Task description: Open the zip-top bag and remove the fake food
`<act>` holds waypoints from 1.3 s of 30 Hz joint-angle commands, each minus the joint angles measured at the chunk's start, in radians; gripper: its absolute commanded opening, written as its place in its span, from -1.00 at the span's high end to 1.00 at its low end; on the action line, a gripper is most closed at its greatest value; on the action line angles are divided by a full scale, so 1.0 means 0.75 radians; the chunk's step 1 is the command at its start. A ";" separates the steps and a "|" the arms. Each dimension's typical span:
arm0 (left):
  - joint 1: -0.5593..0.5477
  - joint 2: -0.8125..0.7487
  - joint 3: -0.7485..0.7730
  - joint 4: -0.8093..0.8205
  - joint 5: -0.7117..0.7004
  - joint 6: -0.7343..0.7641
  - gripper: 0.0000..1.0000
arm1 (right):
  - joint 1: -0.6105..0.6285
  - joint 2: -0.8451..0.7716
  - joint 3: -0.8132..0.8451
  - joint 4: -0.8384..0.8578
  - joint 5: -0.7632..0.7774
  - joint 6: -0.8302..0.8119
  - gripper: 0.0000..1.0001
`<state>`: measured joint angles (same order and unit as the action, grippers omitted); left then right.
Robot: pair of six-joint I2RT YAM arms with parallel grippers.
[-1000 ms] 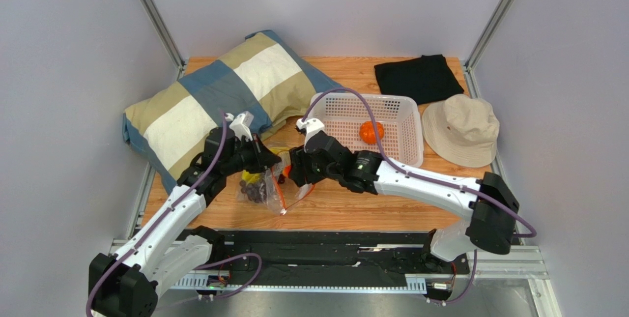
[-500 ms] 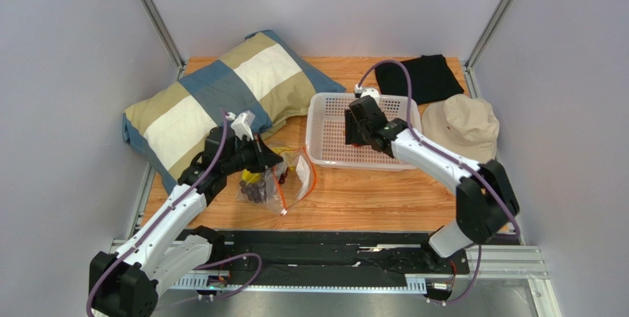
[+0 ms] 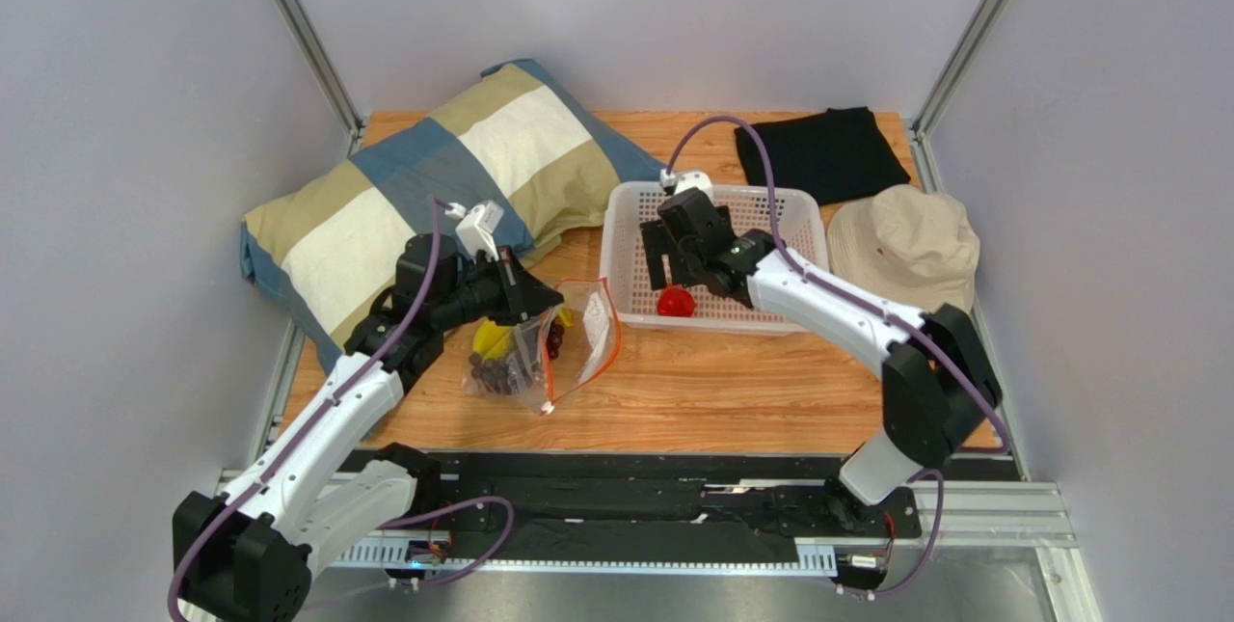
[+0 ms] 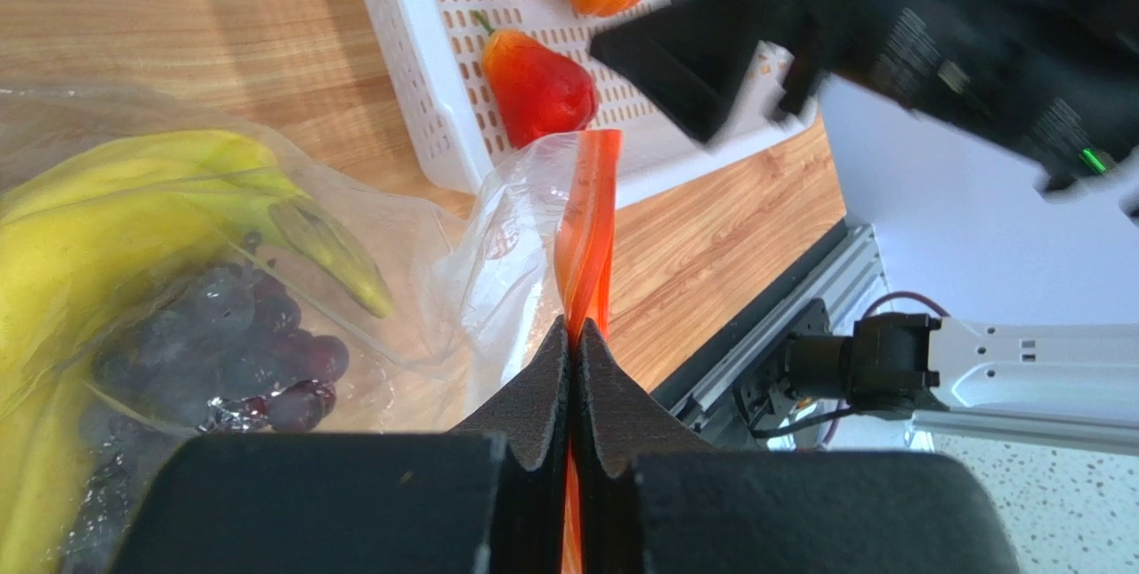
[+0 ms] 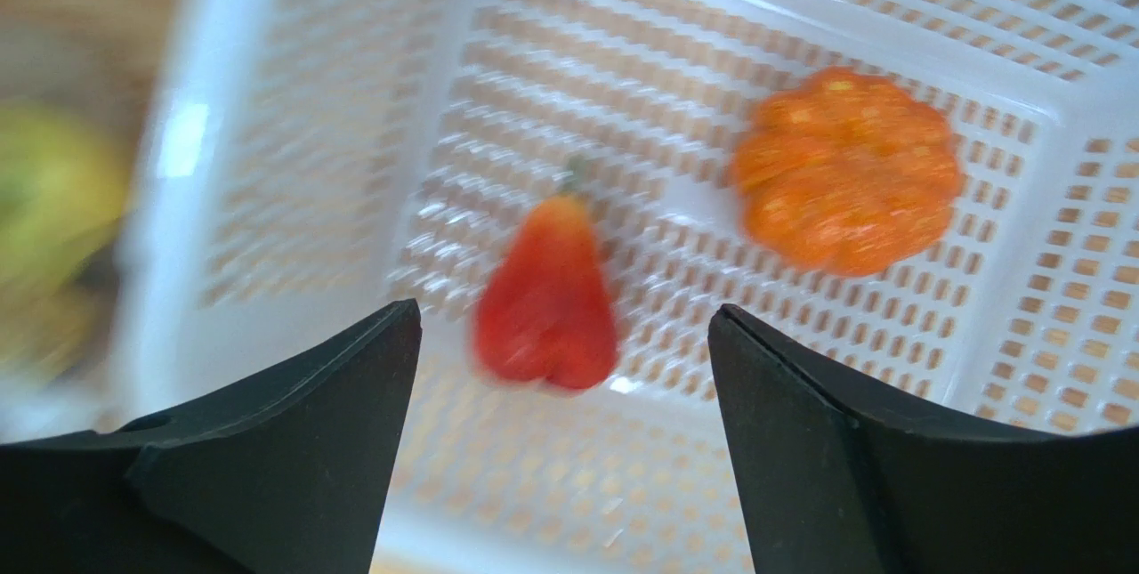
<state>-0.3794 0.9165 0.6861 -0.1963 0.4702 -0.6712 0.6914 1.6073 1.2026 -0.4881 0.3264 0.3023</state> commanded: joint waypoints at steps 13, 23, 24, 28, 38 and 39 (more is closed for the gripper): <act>-0.003 -0.017 0.104 -0.008 -0.026 0.028 1.00 | 0.485 -0.251 -0.217 0.555 -0.230 -0.119 0.28; -0.003 -0.026 0.098 -0.027 -0.034 0.018 1.00 | 0.506 -0.002 -0.121 0.645 -0.190 -0.137 -0.04; -0.003 -0.028 0.098 -0.025 -0.034 0.018 1.00 | 0.506 -0.002 -0.127 0.707 -0.192 -0.149 -0.05; -0.003 -0.036 0.102 -0.039 -0.040 0.026 1.00 | 0.508 0.045 -0.164 0.851 -0.227 -0.192 -0.10; -0.003 -0.042 0.092 -0.043 -0.036 0.024 1.00 | 0.508 0.203 -0.167 1.049 -0.165 -0.305 -0.15; -0.003 -0.044 0.089 -0.043 -0.036 0.024 1.00 | 0.508 0.211 -0.178 1.086 -0.147 -0.321 -0.15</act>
<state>-0.3691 0.8997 0.7231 -0.2684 0.3912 -0.6472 1.0657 1.7237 1.0649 0.1696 0.1574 0.1265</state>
